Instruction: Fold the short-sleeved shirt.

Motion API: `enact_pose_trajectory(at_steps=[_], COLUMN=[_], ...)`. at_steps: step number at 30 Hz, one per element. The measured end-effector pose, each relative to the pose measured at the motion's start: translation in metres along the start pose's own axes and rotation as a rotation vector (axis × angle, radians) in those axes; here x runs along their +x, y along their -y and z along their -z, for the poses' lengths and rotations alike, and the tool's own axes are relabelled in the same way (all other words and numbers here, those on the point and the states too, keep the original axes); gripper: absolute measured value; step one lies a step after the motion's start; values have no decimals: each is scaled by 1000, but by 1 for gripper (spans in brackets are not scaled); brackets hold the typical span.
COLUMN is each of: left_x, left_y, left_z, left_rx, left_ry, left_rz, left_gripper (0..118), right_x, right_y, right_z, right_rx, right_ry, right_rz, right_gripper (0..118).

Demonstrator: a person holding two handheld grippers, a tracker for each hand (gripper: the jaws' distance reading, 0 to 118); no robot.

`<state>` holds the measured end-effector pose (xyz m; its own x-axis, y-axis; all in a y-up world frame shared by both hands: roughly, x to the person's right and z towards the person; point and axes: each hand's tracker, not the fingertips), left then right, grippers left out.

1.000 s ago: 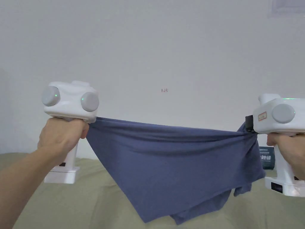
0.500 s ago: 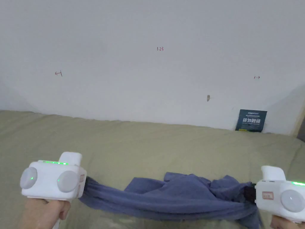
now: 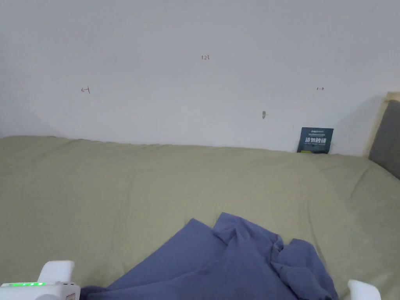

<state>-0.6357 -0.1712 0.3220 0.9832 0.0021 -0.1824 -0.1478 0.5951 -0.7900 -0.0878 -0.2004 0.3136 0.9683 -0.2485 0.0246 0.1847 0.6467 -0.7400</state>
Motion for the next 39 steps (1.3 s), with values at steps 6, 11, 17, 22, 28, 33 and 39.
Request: enact_pose_trajectory(at_steps=[6, 11, 17, 22, 28, 33, 39], left_x=[-6, -11, -19, -12, 2, 11, -9], left_y=[61, 80, 84, 96, 127, 153, 157], left_z=[-36, -28, -29, -61, -122, -135, -116], left_rx=[-13, -31, 28, 100, 212, 231, 170], left_ry=[12, 31, 66, 33, 96, 108, 98], left_rz=[-32, -26, -58, 5, 24, 43, 22], left_gripper=[0, 0, 39, 115, 28, 0, 0], right_x=[14, 17, 9, 4, -32, -62, -81], right_y=[58, 68, 65, 74, 102, 126, 136], right_z=[-30, -33, -43, -81, -131, -137, -136], right_rx=[-3, -10, 30, 109, 216, 223, 211], right_ry=[0, 11, 100, 80, 27, 74, 72], right_rz=[113, 127, 63, 48, -76, -190, -229], right_gripper=[4, 4, 67, 118, 55, 0, 0])
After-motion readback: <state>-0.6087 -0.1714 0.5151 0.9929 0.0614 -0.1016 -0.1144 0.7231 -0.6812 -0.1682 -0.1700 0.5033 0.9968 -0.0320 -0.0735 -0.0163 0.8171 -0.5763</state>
